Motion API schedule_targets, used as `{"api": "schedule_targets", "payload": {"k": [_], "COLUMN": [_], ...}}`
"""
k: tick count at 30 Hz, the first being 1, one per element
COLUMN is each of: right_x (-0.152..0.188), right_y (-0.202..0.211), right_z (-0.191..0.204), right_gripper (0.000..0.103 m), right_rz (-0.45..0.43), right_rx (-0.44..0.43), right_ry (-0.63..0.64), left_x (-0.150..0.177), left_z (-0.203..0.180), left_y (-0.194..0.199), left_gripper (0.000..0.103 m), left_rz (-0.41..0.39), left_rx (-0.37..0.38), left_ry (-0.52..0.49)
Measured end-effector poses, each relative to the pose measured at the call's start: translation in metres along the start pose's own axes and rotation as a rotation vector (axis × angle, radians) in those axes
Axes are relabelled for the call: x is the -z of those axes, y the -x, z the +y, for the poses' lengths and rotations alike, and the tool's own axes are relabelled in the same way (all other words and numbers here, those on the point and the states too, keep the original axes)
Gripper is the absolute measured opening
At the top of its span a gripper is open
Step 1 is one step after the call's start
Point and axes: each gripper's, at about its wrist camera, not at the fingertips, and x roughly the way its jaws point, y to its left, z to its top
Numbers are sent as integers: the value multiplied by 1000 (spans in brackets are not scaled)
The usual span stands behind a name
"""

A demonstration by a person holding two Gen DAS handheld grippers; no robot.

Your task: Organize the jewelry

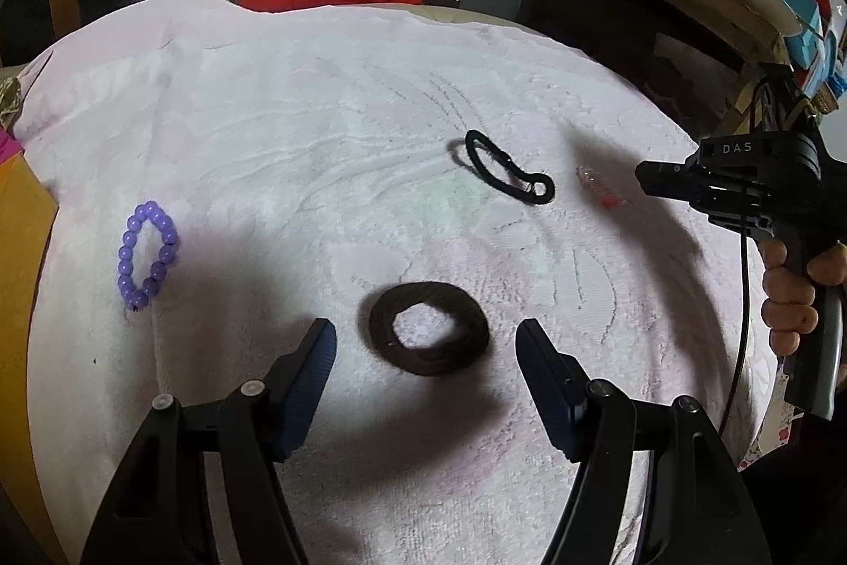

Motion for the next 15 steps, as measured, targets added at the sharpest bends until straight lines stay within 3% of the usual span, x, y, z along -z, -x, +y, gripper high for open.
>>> {"api": "schedule_targets", "payload": {"k": [3,12,15], "right_x": [-1,-3,-3], "right_y": [1,-12,-19], "right_z": [-6,-3,-2], "right_gripper": [13,14,24], "right_rz": [12,39,47], "right_rx": [8,-1,10], "right_ry": [-14,-49,-60], "left_x": [-1,-1,1], "left_z": [-2,-2,0], "left_y": [-3,-5,-2], "left_gripper": [57,57,57], "left_rz": [11,30,30], "left_rx": [14,20,21], "left_ry": [-3,13,3]}}
